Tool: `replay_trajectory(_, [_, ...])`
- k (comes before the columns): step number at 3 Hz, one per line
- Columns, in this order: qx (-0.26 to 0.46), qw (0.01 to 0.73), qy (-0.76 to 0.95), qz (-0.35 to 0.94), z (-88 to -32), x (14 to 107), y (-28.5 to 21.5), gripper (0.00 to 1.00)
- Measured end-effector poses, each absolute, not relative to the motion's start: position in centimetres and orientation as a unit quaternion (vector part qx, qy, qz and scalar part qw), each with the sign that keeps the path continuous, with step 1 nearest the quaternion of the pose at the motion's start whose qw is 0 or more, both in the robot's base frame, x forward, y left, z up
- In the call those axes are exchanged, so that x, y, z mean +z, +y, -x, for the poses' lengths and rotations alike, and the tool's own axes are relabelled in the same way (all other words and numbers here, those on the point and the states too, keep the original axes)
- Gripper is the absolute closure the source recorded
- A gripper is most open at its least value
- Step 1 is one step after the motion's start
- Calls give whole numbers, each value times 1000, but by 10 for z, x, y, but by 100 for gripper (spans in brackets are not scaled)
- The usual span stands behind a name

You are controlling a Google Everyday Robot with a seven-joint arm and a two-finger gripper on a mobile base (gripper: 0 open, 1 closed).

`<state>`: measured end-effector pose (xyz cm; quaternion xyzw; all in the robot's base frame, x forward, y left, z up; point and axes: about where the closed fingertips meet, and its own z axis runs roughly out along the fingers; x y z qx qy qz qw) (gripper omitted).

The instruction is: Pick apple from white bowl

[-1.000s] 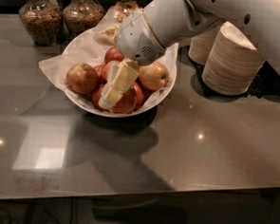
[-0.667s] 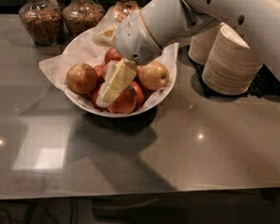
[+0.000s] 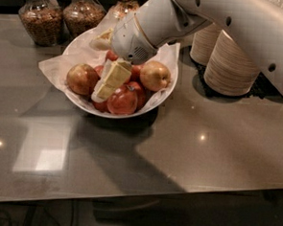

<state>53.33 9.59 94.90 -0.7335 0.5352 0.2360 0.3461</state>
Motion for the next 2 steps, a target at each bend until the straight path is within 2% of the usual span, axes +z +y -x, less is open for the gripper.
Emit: replay_trajectory(2, [233, 339, 537, 737, -560, 939, 112, 38])
